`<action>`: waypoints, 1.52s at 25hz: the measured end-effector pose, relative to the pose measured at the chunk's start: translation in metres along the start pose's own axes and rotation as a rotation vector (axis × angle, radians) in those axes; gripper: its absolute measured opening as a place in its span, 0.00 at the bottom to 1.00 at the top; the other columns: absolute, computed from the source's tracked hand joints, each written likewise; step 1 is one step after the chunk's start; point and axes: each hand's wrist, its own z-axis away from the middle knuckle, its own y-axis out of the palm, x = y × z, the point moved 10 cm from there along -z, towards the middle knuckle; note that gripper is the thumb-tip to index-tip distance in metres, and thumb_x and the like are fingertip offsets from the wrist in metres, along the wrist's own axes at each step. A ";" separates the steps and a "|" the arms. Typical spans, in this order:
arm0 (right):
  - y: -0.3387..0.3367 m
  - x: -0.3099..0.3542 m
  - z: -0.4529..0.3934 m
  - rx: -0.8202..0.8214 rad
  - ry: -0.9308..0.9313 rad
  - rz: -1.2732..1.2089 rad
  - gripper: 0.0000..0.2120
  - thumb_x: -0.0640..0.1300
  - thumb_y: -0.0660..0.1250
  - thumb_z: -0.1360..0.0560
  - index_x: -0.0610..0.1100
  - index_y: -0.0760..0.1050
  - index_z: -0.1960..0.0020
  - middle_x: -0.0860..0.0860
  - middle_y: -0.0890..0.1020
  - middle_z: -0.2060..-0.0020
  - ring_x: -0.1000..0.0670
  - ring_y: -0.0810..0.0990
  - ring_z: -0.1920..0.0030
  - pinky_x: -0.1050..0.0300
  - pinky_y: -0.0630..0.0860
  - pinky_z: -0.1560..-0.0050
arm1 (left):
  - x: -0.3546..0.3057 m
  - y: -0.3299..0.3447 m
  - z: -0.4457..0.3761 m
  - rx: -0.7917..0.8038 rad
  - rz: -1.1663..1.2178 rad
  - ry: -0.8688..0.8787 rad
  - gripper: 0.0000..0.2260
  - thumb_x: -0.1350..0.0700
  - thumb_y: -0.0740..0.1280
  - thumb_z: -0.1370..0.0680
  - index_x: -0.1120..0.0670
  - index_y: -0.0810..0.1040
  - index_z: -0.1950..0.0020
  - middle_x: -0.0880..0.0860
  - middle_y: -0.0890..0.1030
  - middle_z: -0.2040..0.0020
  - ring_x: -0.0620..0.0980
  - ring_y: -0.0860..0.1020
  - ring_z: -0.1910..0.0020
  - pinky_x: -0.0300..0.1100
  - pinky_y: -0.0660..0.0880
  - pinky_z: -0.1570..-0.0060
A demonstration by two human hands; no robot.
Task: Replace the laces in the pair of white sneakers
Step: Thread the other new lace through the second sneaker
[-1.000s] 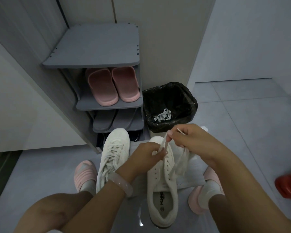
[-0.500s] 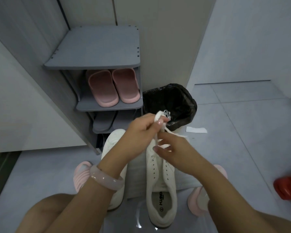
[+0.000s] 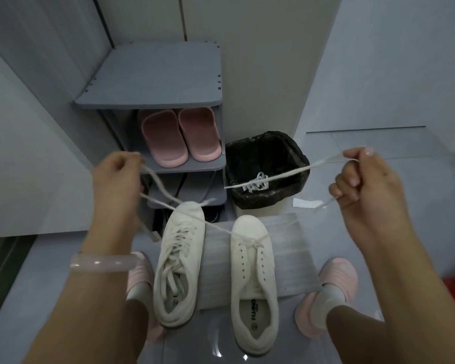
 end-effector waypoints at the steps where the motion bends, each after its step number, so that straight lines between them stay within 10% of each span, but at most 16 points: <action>1: -0.003 -0.001 0.000 -0.024 0.003 -0.003 0.16 0.44 0.51 0.18 0.45 0.72 0.60 0.55 0.66 0.78 0.57 0.61 0.79 0.65 0.66 0.74 | -0.003 -0.011 -0.006 -0.054 -0.163 0.059 0.06 0.60 0.62 0.24 0.54 0.79 0.53 0.50 0.80 0.58 0.46 0.75 0.60 0.43 0.73 0.56; 4: 0.013 -0.017 0.008 0.048 0.062 0.015 0.16 0.44 0.50 0.18 0.43 0.73 0.56 0.53 0.72 0.76 0.56 0.67 0.77 0.63 0.71 0.70 | -0.013 0.018 0.011 0.009 -0.613 0.323 0.15 0.60 0.65 0.25 0.57 0.76 0.39 0.62 0.69 0.34 0.57 0.68 0.36 0.46 0.65 0.37; 6: 0.040 -0.033 0.018 0.175 0.135 -0.032 0.14 0.44 0.51 0.18 0.42 0.74 0.49 0.51 0.77 0.72 0.55 0.75 0.72 0.62 0.77 0.65 | -0.013 0.079 0.053 0.344 -0.499 0.444 0.11 0.59 0.64 0.23 0.57 0.77 0.42 0.58 0.75 0.41 0.55 0.74 0.44 0.46 0.70 0.41; 10: 0.057 -0.061 0.028 0.182 0.220 -0.155 0.12 0.41 0.50 0.18 0.42 0.73 0.47 0.51 0.82 0.68 0.56 0.80 0.68 0.63 0.80 0.57 | 0.032 0.171 0.181 1.303 -0.133 -0.009 0.10 0.57 0.55 0.18 0.51 0.74 0.55 0.45 0.78 0.66 0.44 0.75 0.70 0.35 0.71 0.68; 19: -0.067 -0.051 -0.015 -0.392 0.244 -0.528 0.13 0.39 0.50 0.19 0.46 0.67 0.59 0.55 0.66 0.82 0.58 0.61 0.83 0.71 0.65 0.75 | 0.088 0.105 0.050 0.502 0.107 -0.379 0.10 0.61 0.61 0.22 0.56 0.79 0.61 0.46 0.68 0.79 0.41 0.63 0.81 0.30 0.61 0.81; 24: -0.095 -0.045 -0.014 -0.483 0.190 -0.454 0.13 0.41 0.49 0.18 0.45 0.68 0.58 0.55 0.66 0.82 0.58 0.60 0.82 0.68 0.60 0.79 | 0.114 0.085 0.043 0.155 0.533 -0.637 0.07 0.65 0.60 0.22 0.59 0.74 0.59 0.53 0.77 0.69 0.44 0.79 0.73 0.34 0.78 0.72; 27: -0.103 -0.042 -0.013 -0.513 0.158 -0.345 0.14 0.45 0.49 0.18 0.46 0.71 0.55 0.56 0.67 0.81 0.58 0.60 0.82 0.68 0.60 0.80 | 0.101 0.084 0.035 0.143 0.460 -0.457 0.07 0.65 0.60 0.22 0.58 0.74 0.46 0.56 0.75 0.49 0.48 0.78 0.56 0.37 0.78 0.52; 30: -0.104 -0.031 -0.010 -0.505 0.113 -0.207 0.13 0.44 0.49 0.18 0.47 0.72 0.52 0.56 0.68 0.81 0.58 0.62 0.81 0.68 0.61 0.79 | 0.058 0.089 0.035 0.251 -0.136 0.049 0.15 0.65 0.63 0.24 0.56 0.74 0.37 0.56 0.69 0.36 0.50 0.70 0.37 0.30 0.65 0.39; 33: -0.098 -0.031 -0.011 -0.452 0.085 0.048 0.13 0.42 0.50 0.19 0.47 0.73 0.54 0.57 0.68 0.82 0.58 0.61 0.82 0.68 0.58 0.81 | 0.042 0.110 0.049 0.405 -0.433 0.330 0.19 0.67 0.61 0.23 0.56 0.71 0.33 0.58 0.57 0.26 0.48 0.62 0.31 0.15 0.54 0.45; 38: -0.055 -0.120 0.006 -0.075 0.526 0.524 0.12 0.39 0.52 0.20 0.43 0.74 0.52 0.50 0.71 0.74 0.55 0.64 0.79 0.65 0.62 0.80 | 0.075 0.136 0.073 0.709 -0.838 0.351 0.19 0.59 0.63 0.23 0.54 0.70 0.32 0.56 0.74 0.36 0.55 0.74 0.40 0.43 0.68 0.42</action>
